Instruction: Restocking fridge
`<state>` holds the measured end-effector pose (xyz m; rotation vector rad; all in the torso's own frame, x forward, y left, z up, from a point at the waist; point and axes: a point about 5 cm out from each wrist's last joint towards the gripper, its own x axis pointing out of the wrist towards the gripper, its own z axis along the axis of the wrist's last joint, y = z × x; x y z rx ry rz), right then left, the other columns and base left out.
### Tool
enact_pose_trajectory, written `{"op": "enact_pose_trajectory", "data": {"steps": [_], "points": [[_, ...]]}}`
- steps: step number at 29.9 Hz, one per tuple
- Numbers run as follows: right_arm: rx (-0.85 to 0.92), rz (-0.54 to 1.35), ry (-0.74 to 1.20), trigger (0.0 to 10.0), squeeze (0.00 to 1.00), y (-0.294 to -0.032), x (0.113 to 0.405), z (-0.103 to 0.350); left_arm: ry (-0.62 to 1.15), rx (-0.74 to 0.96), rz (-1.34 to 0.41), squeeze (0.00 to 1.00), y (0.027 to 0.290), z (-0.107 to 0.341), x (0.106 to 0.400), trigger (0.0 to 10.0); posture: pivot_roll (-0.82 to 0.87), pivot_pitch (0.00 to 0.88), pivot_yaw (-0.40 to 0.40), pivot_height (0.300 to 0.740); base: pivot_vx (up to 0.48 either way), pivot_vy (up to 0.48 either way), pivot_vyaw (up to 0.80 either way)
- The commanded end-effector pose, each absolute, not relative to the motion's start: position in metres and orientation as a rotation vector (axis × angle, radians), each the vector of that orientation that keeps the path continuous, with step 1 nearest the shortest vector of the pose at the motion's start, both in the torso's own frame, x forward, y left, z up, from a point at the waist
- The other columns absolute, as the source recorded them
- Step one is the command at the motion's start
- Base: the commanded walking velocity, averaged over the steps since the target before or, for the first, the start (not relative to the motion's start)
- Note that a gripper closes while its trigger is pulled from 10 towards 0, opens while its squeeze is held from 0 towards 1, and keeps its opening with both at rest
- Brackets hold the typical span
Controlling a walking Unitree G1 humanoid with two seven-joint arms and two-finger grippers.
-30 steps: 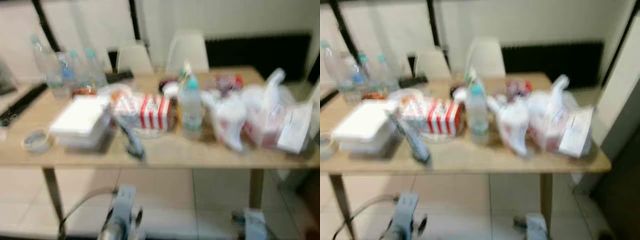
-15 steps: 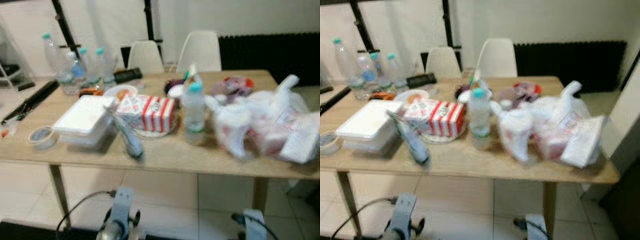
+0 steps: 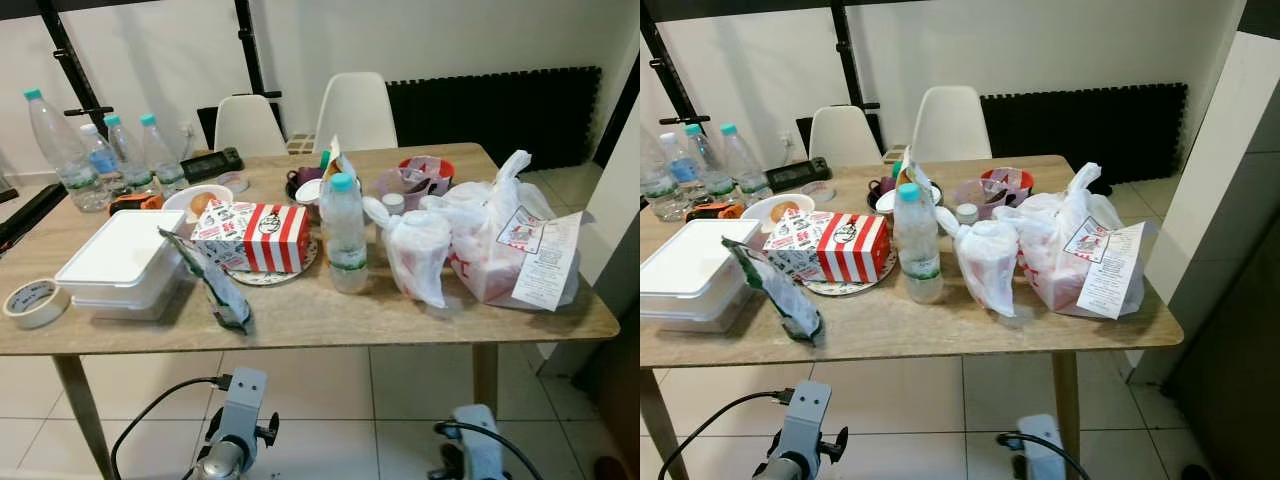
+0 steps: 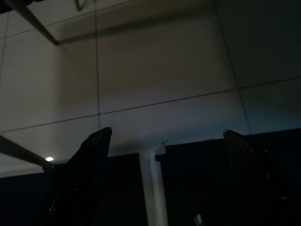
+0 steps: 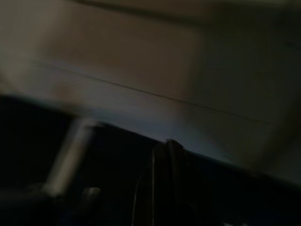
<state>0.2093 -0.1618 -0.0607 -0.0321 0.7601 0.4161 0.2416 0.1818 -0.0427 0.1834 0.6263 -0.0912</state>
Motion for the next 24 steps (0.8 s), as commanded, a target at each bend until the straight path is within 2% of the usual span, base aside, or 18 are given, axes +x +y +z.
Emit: {"op": "enact_pose_trajectory", "data": {"steps": [1, 3, 6, 7, 10, 13, 14, 15, 17, 18, 19, 20, 22, 23, 24], "points": [[0.006, 0.561, 0.73, 10.0, 0.0, -0.148, 0.213, -0.054, 0.641, 0.215, -0.077, 0.0, 0.191, -0.045, 0.236, 10.0, -0.03, 0.03, 0.067, 0.74, 0.0, 0.0, 0.0], [0.075, 0.829, 0.691, 10.0, 0.0, -0.129, 0.216, -0.037, 0.658, 0.218, -0.066, 0.0, 0.194, -0.048, 0.232, 10.0, -0.03, 0.03, 0.066, 0.74, 0.0, 0.0, 0.0], [0.141, 1.127, 0.611, 10.0, 0.0, -0.107, 0.22, 0.001, 0.67, 0.214, -0.06, 0.0, 0.195, -0.05, 0.228, 10.0, -0.04, 0.029, 0.056, 0.74, 0.0, 0.0, 0.0], [0.141, 1.127, 0.611, 10.0, 0.0, -0.107, 0.22, 0.001, 0.67, 0.214, -0.06, 0.0, 0.195, -0.05, 0.228, 10.0, -0.04, 0.029, 0.056, 0.74, 0.0, 0.0, 0.0], [0.196, 1.278, 0.434, 10.0, 0.01, -0.085, 0.24, 0.056, 0.674, 0.201, -0.054, 0.0, 0.193, -0.052, 0.226, 10.0, -0.04, 0.028, 0.046, 0.74, 0.0, 0.0, 0.0], [0.175, 1.34, 0.354, 10.0, 0.16, -0.076, 0.251, 0.079, 0.675, 0.198, -0.054, 0.0, 0.19, -0.053, 0.226, 10.0, -0.04, 0.025, 0.04, 0.74, 0.0, 0.0, 0.0], [0.175, 1.34, 0.354, 10.0, 0.16, -0.076, 0.251, 0.079, 0.675, 0.198, -0.054, 0.0, 0.19, -0.053, 0.226, 10.0, -0.04, 0.025, 0.04, 0.74, 0.0, 0.0, 0.0], [0.172, 1.377, 0.276, 10.0, 0.38, -0.068, 0.261, 0.101, 0.675, 0.195, -0.056, 0.0, 0.189, -0.053, 0.226, 10.0, -0.04, 0.023, 0.037, 0.74, 0.0, 0.0, 0.0], [0.171, 1.388, 0.249, 10.0, 0.38, -0.066, 0.263, 0.11, 0.675, 0.194, -0.056, 0.0, 0.188, -0.053, 0.226, 10.0, -0.04, 0.023, 0.037, 0.74, 0.0, 0.0, 0.0], [0.155, 1.36, 0.203, 10.0, 0.64, -0.064, 0.272, 0.119, 0.675, 0.192, -0.056, 0.0, 0.188, -0.053, 0.226, 10.0, -0.04, 0.02, 0.035, 0.74, 0.0, 0.0, 0.0], [0.114, 1.25, 0.123, 10.0, 1.0, -0.061, 0.294, 0.133, 0.673, 0.189, -0.055, 0.0, 0.187, -0.053, 0.226, 10.0, -0.04, 0.018, 0.033, 0.74, 0.0, 0.0, 0.0], [0.114, 1.25, 0.123, 10.0, 1.0, -0.061, 0.294, 0.133, 0.673, 0.189, -0.055, 0.0, 0.187, -0.053, 0.226, 10.0, -0.04, 0.018, 0.033, 0.74, 0.0, 0.0, 0.0], [0.056, 1.043, 0.077, 10.0, 1.0, -0.063, 0.323, 0.148, 0.67, 0.187, -0.055, 0.0, 0.186, -0.053, 0.227, 10.0, -0.05, 0.017, 0.033, 0.74, 0.0, 0.0, 0.0], [0.056, 1.043, 0.077, 10.0, 1.0, -0.063, 0.323, 0.148, 0.67, 0.187, -0.055, 0.0, 0.186, -0.053, 0.227, 10.0, -0.05, 0.017, 0.033, 0.74, 0.0, 0.0, 0.0], [-0.007, 0.932, 0.059, 10.0, 1.0, -0.065, 0.339, 0.154, 0.668, 0.186, -0.056, 0.0, 0.186, -0.052, 0.228, 10.0, -0.05, 0.018, 0.034, 0.74, 0.0, 0.0, 0.0]]}}
